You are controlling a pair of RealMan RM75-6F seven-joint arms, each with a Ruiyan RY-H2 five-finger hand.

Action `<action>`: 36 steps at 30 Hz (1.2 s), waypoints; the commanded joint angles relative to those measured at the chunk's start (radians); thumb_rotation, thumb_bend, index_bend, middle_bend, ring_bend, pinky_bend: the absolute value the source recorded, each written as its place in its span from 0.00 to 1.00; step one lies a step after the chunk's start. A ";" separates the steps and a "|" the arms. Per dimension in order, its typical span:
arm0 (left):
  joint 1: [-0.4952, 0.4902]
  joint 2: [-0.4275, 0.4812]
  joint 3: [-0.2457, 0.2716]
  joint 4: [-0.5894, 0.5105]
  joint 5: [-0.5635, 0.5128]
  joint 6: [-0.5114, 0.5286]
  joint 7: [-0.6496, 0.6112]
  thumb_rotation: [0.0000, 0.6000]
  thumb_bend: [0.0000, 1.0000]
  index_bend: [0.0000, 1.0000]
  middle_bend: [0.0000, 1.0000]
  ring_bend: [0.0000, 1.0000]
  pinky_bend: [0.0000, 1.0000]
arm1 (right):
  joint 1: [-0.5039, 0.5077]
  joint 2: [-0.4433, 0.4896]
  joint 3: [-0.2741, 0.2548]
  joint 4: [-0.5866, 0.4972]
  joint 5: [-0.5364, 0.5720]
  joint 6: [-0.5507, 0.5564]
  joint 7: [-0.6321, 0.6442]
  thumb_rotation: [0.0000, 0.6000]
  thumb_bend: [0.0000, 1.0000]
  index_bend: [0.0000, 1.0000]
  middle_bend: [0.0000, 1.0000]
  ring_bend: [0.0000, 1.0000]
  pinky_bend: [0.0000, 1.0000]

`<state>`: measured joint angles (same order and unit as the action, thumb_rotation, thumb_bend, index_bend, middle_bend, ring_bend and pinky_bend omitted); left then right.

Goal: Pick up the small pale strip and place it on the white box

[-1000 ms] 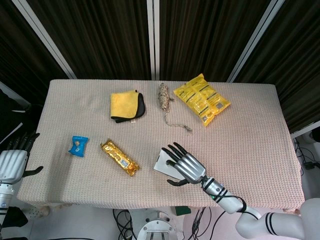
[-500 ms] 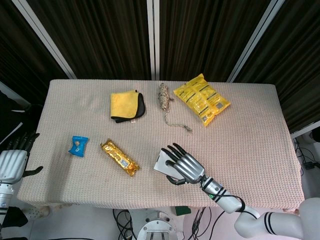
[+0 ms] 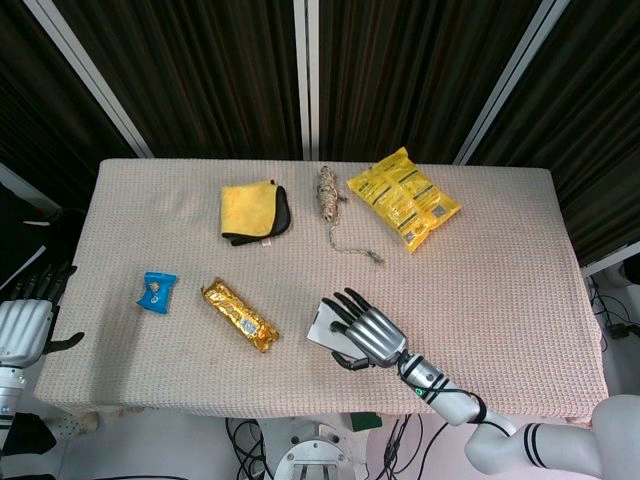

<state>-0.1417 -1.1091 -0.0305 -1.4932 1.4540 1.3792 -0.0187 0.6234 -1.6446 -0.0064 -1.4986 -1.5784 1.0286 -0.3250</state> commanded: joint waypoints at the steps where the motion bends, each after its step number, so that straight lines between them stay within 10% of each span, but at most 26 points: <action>1: 0.000 0.000 0.000 0.001 0.000 0.000 -0.001 1.00 0.05 0.10 0.07 0.00 0.09 | 0.000 0.000 -0.001 0.000 0.001 -0.001 -0.001 0.25 0.45 0.36 0.00 0.00 0.00; 36: 0.002 -0.003 -0.001 0.009 -0.004 -0.002 -0.007 1.00 0.05 0.10 0.07 0.00 0.09 | 0.008 -0.025 0.006 0.035 -0.002 -0.009 0.029 0.25 0.45 0.36 0.00 0.00 0.00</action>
<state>-0.1401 -1.1121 -0.0310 -1.4843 1.4498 1.3769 -0.0260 0.6297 -1.6660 0.0001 -1.4672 -1.5839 1.0241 -0.2919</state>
